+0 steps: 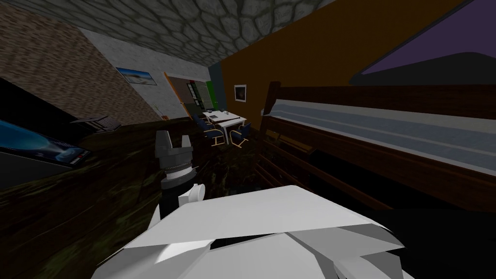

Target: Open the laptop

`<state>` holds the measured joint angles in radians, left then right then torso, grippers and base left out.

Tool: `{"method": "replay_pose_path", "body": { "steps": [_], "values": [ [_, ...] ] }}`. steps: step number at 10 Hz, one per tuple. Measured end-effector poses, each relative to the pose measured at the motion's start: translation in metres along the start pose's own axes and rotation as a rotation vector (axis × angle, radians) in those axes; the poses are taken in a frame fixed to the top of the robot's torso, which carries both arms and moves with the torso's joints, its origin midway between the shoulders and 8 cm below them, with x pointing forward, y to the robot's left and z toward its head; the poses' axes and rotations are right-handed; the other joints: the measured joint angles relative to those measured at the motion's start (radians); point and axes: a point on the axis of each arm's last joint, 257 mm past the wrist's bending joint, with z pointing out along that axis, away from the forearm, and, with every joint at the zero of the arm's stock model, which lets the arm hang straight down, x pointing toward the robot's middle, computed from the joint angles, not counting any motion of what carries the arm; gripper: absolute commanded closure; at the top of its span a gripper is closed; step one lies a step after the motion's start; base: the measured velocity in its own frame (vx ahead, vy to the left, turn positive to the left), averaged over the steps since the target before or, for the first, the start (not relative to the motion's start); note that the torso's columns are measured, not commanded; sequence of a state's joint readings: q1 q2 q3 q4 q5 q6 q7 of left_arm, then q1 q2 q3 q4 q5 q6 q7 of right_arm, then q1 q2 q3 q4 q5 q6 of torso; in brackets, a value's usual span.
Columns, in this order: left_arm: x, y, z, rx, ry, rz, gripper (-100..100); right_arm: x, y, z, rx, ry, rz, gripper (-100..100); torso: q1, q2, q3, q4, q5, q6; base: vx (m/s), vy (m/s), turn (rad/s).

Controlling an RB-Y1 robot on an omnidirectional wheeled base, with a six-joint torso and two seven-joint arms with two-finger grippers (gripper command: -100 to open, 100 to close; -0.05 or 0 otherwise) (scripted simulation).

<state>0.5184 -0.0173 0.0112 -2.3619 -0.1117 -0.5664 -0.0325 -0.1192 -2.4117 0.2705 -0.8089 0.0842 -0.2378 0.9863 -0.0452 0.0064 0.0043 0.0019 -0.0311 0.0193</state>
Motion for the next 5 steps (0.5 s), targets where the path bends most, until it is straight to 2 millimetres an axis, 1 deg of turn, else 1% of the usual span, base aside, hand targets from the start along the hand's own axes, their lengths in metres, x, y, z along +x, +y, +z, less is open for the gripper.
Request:
{"method": "replay_pose_path", "body": {
  "steps": [2,3,4,5],
  "values": [
    [0.0,0.0,0.0,0.0,0.0,0.0,0,0.0002,0.0044,0.0013,-0.005,0.0,-0.005,-100,0.005,0.002,0.001,0.0,0.003,-0.003,0.013,0.018,-0.019],
    [0.0,0.0,0.0,0.0,0.0,0.0,0,0.0001,0.0038,0.0021,-0.007,0.002,-0.007,-100,0.006,0.003,0.001,0.0,0.005,-0.004,-0.036,-0.034,0.089],
    [0.0,0.0,0.0,0.0,0.0,0.0,0,-0.003,0.0075,0.0033,-0.017,0.004,-0.025,-100,0.006,0.004,0.002,0.0,0.008,-0.008,-0.052,-0.066,0.081],
    [0.0,0.0,0.0,0.0,0.0,0.0,0,-0.0033,0.0097,0.0032,-0.02,0.008,-0.035,-100,0.007,0.004,0.002,0.001,0.009,-0.006,-0.027,-0.039,0.031]
  ]
}}
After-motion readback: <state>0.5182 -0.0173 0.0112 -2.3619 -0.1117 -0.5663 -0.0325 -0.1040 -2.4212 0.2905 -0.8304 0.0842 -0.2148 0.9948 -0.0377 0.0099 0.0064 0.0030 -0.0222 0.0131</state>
